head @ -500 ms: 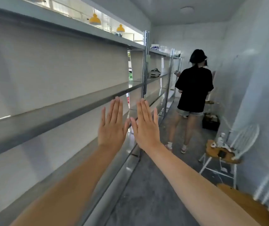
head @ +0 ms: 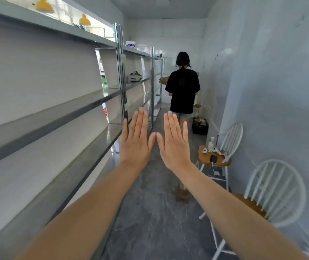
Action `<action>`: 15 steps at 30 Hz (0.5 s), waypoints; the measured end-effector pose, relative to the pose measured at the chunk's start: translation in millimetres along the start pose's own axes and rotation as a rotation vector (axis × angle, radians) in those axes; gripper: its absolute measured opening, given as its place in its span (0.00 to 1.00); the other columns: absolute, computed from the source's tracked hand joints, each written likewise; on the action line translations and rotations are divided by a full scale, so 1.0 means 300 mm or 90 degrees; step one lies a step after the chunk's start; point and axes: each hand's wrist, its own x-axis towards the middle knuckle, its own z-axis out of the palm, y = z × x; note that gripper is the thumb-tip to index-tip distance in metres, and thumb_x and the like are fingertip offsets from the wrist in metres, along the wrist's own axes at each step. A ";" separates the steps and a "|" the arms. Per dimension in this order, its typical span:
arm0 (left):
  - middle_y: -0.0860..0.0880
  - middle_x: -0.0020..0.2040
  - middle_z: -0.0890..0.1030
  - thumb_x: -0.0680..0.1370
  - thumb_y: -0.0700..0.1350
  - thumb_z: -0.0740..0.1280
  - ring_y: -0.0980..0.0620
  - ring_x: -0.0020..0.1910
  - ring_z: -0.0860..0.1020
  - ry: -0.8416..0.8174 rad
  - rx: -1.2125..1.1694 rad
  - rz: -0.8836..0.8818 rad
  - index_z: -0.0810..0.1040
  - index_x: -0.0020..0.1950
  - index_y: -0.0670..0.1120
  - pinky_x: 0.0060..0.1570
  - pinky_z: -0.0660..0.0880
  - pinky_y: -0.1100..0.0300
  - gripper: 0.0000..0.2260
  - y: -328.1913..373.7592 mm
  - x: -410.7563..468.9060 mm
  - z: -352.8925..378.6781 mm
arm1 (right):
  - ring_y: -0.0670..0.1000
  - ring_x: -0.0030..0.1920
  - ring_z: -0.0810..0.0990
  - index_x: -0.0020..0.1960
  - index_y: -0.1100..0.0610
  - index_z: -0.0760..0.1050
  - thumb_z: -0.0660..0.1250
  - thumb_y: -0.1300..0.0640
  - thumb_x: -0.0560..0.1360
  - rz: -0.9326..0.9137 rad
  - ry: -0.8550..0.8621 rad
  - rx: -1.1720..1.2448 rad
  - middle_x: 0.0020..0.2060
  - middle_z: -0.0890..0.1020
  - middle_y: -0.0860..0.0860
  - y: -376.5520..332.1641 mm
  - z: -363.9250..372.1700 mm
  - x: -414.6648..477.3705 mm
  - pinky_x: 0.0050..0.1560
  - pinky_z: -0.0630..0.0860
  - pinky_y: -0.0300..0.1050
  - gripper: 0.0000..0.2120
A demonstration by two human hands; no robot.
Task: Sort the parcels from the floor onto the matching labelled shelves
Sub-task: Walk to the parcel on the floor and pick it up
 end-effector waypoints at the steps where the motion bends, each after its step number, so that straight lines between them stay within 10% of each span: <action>1: 0.45 0.84 0.46 0.85 0.57 0.45 0.49 0.82 0.45 -0.007 -0.007 -0.001 0.46 0.83 0.42 0.81 0.45 0.46 0.30 0.018 0.017 0.016 | 0.49 0.82 0.45 0.82 0.59 0.46 0.44 0.45 0.85 0.009 -0.002 0.000 0.82 0.49 0.52 0.024 0.006 0.008 0.81 0.45 0.57 0.30; 15: 0.46 0.84 0.45 0.84 0.57 0.40 0.50 0.82 0.43 -0.011 -0.068 0.033 0.45 0.83 0.43 0.81 0.45 0.45 0.30 0.292 0.285 0.273 | 0.49 0.81 0.44 0.82 0.58 0.48 0.44 0.44 0.85 0.035 -0.005 -0.029 0.82 0.50 0.52 0.434 0.171 0.180 0.81 0.41 0.55 0.30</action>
